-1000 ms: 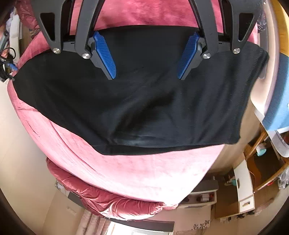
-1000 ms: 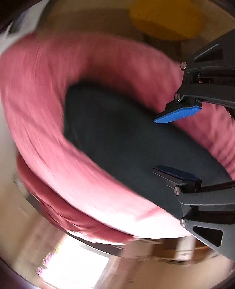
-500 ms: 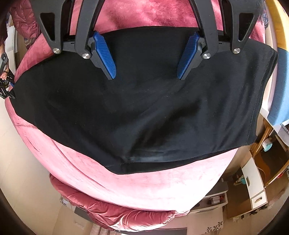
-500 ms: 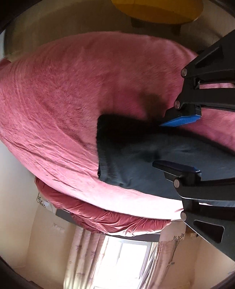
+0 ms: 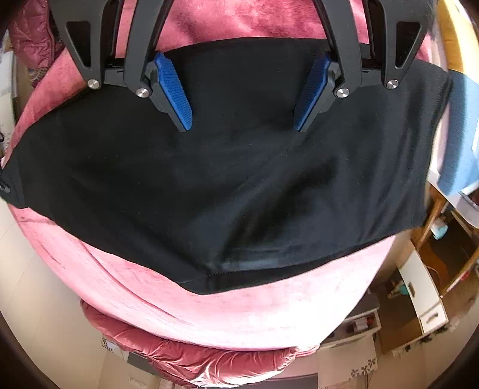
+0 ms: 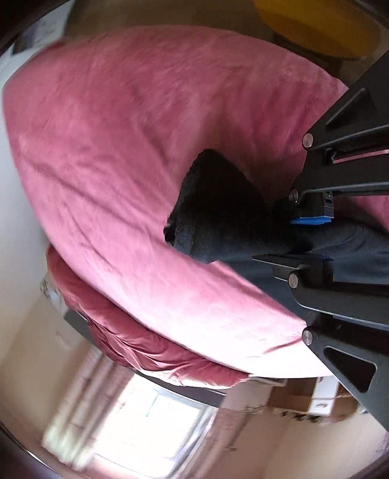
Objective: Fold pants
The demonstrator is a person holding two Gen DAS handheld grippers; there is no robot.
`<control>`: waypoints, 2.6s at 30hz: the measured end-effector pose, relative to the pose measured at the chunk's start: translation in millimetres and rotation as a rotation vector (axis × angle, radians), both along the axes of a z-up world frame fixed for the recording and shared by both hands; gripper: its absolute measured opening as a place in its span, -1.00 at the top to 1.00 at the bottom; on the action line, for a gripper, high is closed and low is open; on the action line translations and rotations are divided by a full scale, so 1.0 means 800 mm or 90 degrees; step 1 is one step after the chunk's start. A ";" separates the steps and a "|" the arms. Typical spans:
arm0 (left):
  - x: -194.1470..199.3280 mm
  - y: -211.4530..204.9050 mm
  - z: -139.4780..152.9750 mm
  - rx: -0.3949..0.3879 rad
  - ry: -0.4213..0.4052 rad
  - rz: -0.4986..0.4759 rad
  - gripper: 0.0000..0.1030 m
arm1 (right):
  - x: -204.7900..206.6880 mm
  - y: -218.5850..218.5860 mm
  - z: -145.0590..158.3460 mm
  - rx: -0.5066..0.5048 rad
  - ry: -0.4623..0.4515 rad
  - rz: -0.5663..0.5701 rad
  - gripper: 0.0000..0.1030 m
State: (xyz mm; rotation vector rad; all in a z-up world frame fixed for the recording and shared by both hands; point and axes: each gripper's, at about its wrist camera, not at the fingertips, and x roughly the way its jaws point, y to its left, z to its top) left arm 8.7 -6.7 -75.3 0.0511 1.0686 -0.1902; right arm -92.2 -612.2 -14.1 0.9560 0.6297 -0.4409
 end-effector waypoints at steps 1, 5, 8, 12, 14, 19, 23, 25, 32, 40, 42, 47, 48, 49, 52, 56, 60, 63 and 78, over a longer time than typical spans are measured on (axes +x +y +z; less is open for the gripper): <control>-0.001 0.000 0.002 -0.004 -0.004 0.001 -0.39 | 0.005 0.004 0.004 -0.002 0.001 0.009 0.73; -0.007 -0.003 0.006 0.003 -0.015 0.004 -0.40 | 0.024 0.035 0.022 -0.029 0.001 0.066 0.73; -0.009 -0.004 0.005 0.001 -0.020 0.006 -0.40 | 0.033 0.060 0.029 -0.046 0.006 0.103 0.72; -0.009 0.000 0.007 -0.009 -0.021 0.008 -0.40 | 0.051 0.101 0.040 -0.064 0.008 0.163 0.72; -0.013 0.006 0.006 -0.014 -0.022 0.009 -0.40 | 0.060 0.126 0.045 -0.081 0.015 0.200 0.72; -0.013 0.019 0.006 -0.032 -0.020 0.008 -0.40 | 0.076 0.179 0.051 -0.098 0.015 0.273 0.72; -0.012 0.030 0.003 -0.050 -0.014 0.012 -0.40 | 0.091 0.225 0.053 -0.106 0.022 0.333 0.72; -0.012 0.034 0.003 -0.056 -0.011 0.016 -0.40 | 0.098 0.247 0.050 -0.110 0.029 0.363 0.73; -0.011 0.042 0.000 -0.109 0.023 0.032 -0.39 | 0.119 0.347 0.034 -0.116 0.051 0.493 0.73; -0.005 0.068 0.003 -0.239 0.092 0.044 -0.38 | 0.141 0.448 -0.010 -0.185 0.120 0.604 0.73; -0.003 0.068 0.005 -0.284 0.112 0.030 -0.37 | 0.142 0.468 -0.021 -0.221 0.139 0.624 0.73; 0.007 0.053 0.006 -0.388 0.164 0.012 -0.37 | 0.142 0.488 -0.033 -0.270 0.154 0.640 0.63; 0.012 0.049 0.005 -0.402 0.175 0.014 -0.38 | 0.141 0.490 -0.035 -0.269 0.147 0.646 0.61; 0.016 0.044 0.005 -0.415 0.185 0.013 -0.38 | 0.141 0.490 -0.034 -0.266 0.141 0.645 0.53; 0.028 0.028 0.005 -0.431 0.201 0.007 -0.38 | 0.141 0.487 -0.035 -0.235 0.123 0.648 0.26; 0.039 0.005 0.007 -0.456 0.224 -0.013 -0.38 | 0.132 0.484 -0.023 -0.201 0.098 0.669 -0.15; 0.049 -0.011 0.006 -0.489 0.251 -0.018 -0.38 | 0.112 0.469 -0.009 -0.171 0.081 0.675 -0.17; 0.057 -0.021 0.000 -0.517 0.271 -0.015 -0.48 | 0.088 0.445 -0.002 -0.164 0.089 0.655 -0.18; 0.059 -0.082 -0.016 -0.469 0.305 -0.082 0.39 | -0.003 0.309 -0.022 -0.158 0.197 0.401 -0.18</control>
